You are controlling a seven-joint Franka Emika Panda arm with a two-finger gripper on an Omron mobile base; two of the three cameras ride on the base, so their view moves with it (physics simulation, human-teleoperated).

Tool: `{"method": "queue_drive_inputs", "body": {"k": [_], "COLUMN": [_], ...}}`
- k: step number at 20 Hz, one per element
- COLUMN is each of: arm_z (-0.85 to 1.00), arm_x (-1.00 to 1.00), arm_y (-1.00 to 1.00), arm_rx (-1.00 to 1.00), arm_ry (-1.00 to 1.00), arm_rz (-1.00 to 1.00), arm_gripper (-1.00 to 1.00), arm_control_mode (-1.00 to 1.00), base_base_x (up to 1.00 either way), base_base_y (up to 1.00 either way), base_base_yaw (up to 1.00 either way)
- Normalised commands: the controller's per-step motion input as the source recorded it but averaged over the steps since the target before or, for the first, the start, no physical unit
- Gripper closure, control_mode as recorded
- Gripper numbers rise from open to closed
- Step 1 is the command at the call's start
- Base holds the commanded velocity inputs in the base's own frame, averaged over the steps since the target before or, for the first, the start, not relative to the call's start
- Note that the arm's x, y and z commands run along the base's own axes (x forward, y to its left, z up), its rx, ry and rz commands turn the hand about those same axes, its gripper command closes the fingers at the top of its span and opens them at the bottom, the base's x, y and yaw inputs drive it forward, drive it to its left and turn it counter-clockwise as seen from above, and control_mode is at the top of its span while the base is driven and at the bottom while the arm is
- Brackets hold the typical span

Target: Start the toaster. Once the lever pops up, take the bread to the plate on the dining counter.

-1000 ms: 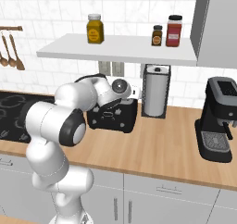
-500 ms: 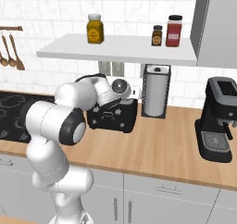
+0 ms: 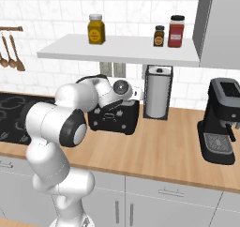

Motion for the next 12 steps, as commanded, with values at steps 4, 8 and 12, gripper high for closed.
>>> {"method": "queue_drive_inputs", "body": {"k": [4,8,12], "arm_z": [0.0,0.0,0.0], "arm_x": [0.0,0.0,0.0], "arm_y": [0.0,0.0,0.0], "arm_rx": [0.0,0.0,0.0], "arm_ry": [0.0,0.0,0.0], "arm_rz": [0.0,0.0,0.0], "arm_gripper": [1.0,1.0,1.0], "arm_control_mode": [-1.0,-1.0,-1.0], "base_base_x": [0.0,0.0,0.0], "base_base_y": [0.0,0.0,0.0], "base_base_yaw": [0.0,0.0,0.0]}}
